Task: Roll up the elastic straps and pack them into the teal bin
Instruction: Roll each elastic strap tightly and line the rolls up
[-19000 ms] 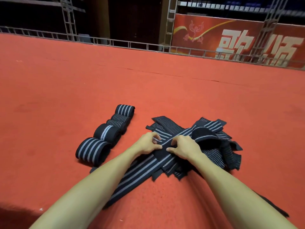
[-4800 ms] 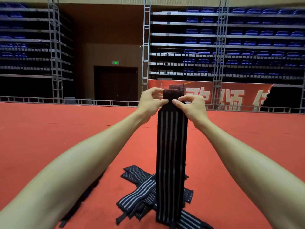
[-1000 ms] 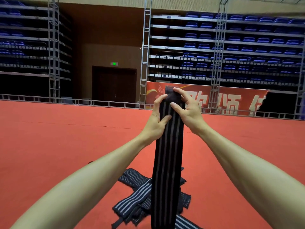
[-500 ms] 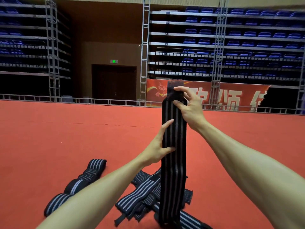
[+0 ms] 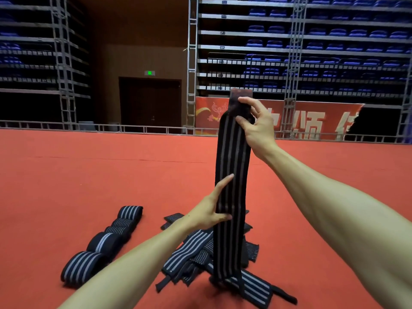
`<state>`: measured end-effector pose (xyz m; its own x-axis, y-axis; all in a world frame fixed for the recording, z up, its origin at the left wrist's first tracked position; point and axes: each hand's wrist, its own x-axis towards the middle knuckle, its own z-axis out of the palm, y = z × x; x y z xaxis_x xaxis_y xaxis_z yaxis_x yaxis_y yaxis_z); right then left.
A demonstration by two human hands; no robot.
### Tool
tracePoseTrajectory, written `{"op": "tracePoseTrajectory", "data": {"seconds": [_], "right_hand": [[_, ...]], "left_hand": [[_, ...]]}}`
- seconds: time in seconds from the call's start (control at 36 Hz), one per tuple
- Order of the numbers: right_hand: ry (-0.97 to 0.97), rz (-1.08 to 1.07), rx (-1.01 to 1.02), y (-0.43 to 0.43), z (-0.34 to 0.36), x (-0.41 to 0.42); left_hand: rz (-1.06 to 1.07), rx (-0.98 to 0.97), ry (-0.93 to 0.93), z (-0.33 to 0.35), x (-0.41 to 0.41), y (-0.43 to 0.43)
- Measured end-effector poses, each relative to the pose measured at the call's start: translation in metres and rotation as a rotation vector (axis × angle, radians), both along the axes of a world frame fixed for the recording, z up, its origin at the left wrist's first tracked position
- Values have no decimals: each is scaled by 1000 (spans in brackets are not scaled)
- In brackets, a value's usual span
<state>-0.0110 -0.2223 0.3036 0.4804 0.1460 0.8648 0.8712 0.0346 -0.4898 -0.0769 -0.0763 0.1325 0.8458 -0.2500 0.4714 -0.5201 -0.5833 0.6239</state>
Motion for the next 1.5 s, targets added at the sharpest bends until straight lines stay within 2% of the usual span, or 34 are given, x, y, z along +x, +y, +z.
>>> {"op": "tracePoseTrajectory", "data": {"seconds": [0.22, 0.39, 0.61, 0.75, 1.0, 1.14, 1.22, 1.36, 1.44, 1.5], "right_hand": [[17, -15, 29, 1, -1, -1], [36, -28, 132, 0, 4, 2], [43, -40, 126, -1, -1, 5], [48, -54, 129, -1, -9, 4], [79, -59, 15, 2, -52, -3], [135, -26, -21, 5, -86, -9], [162, -23, -36, 9, -109, -11], [212, -24, -57, 18, -150, -10], [235, -30, -97, 22, -175, -6], [246, -45, -153, 23, -188, -4]], "left_hand": [[47, -3, 65, -15, 0, 1], [45, 102, 153, -34, -4, 7], [120, 55, 166, -42, -4, 7], [100, -78, 197, -46, -13, 0], [67, -463, 526, -64, -46, -14], [100, -693, 598, -77, -64, -15], [84, -767, 634, -85, -74, -17], [102, -682, 683, -105, -78, -14], [242, -591, 688, -128, -73, -9], [357, -462, 647, -142, -71, -6]]}}
